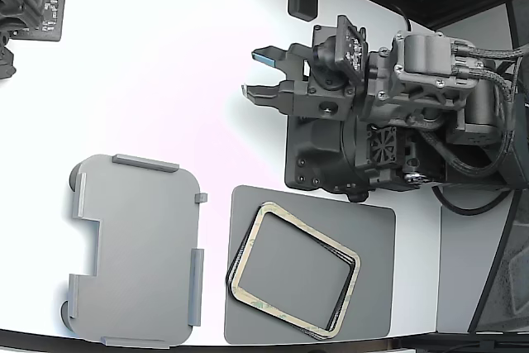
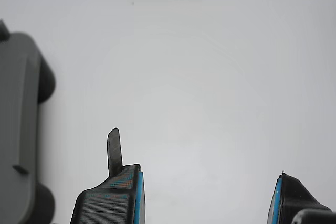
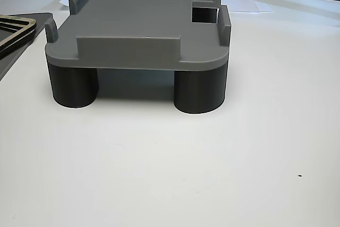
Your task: Move top rectangular frame to the holder.
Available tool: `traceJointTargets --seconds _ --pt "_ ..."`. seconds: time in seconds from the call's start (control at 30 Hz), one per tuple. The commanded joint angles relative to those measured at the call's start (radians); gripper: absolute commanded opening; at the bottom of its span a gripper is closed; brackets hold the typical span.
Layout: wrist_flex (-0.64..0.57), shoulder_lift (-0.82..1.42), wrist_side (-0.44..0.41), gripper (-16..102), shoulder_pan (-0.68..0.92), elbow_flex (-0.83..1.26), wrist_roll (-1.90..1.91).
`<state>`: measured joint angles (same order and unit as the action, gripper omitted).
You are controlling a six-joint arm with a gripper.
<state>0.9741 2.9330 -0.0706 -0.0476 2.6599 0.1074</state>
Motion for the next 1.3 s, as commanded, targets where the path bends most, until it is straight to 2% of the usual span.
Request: traceJointTargets --seconds 0.0,0.2,0.33,0.4,0.5,0.67,0.87,1.0,1.13,1.27 --pt "-0.005 -0.018 -0.011 100 -0.008 -0.098 -0.012" --pt "-0.017 -0.054 -0.015 100 -0.006 -0.147 -0.02" --pt "-0.077 -0.044 -0.012 100 -0.005 -0.144 -0.041" --pt "-0.095 -0.064 -0.043 100 0.035 -0.17 -0.034" --pt "-0.008 -0.199 -0.198 100 0.21 -0.302 0.048" --pt "0.144 -0.36 -0.305 100 0.407 -0.476 0.239" --pt "0.304 -0.526 -0.344 100 0.638 -0.563 0.551" --pt "0.431 -0.626 -0.311 100 0.762 -0.623 0.753" --pt "0.551 -0.723 -0.319 100 0.9 -0.68 0.946" --pt "0.621 -0.836 -0.258 100 0.971 -0.729 1.057"
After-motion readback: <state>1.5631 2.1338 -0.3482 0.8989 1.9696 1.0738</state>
